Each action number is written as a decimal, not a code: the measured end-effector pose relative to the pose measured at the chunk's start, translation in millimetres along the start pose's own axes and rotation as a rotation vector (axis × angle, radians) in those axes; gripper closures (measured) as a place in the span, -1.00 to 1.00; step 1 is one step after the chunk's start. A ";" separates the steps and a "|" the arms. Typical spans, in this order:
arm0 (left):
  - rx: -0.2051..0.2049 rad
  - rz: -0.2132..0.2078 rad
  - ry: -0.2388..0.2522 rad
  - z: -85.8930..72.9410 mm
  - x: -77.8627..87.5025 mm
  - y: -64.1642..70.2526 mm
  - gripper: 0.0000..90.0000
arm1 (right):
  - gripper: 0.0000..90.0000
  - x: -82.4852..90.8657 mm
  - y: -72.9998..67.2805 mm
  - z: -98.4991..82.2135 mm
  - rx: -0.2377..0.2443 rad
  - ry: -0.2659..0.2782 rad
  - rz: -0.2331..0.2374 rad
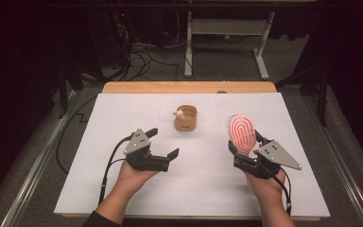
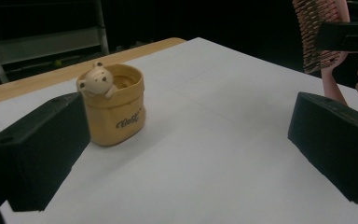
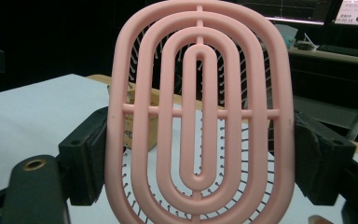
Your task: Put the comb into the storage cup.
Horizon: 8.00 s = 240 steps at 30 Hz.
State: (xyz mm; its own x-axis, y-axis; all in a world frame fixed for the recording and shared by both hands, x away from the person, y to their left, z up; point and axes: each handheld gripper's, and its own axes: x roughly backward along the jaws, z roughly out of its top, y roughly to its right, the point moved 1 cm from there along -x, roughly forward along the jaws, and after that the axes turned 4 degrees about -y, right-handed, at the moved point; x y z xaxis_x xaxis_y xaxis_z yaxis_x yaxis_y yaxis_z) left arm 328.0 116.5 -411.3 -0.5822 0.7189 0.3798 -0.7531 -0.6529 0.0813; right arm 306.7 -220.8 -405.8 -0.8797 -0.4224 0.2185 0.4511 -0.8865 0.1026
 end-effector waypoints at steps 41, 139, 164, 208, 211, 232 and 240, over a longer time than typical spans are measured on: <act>-0.001 -0.076 -0.014 -1.5 -22.0 17.6 -1.00 | -0.55 -16.2 -24.6 33.6 0.075 0.091 -0.008; 0.036 -0.203 0.023 22.5 5.2 40.1 -0.97 | -0.55 -16.7 -122.9 9.4 0.301 0.093 0.163; 0.084 -0.261 0.008 21.5 6.0 36.5 -0.36 | -0.55 -17.0 -125.2 8.1 0.317 0.090 0.166; 0.091 -0.293 -0.007 22.3 9.4 39.2 0.20 | -0.55 -15.2 -127.7 8.1 0.364 0.106 0.134; 0.085 -0.288 -0.002 22.4 9.5 40.0 0.21 | -0.55 -15.2 -127.7 8.0 0.363 0.105 0.134; 0.078 -0.264 0.018 23.6 11.6 45.2 0.35 | -0.56 -15.3 -131.4 7.6 0.399 0.113 0.087; 0.068 -0.255 0.021 24.3 12.0 47.4 0.37 | -0.56 -15.3 -131.6 7.5 0.400 0.114 0.077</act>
State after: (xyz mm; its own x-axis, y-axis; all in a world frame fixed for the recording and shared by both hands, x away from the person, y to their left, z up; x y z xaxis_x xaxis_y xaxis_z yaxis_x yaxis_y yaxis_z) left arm 292.8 88.4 -380.5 -0.3826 0.8668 0.3199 -0.8547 -0.4636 0.2338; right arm 261.9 -96.2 -415.4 -0.8420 -0.5226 0.1340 0.5194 -0.7180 0.4633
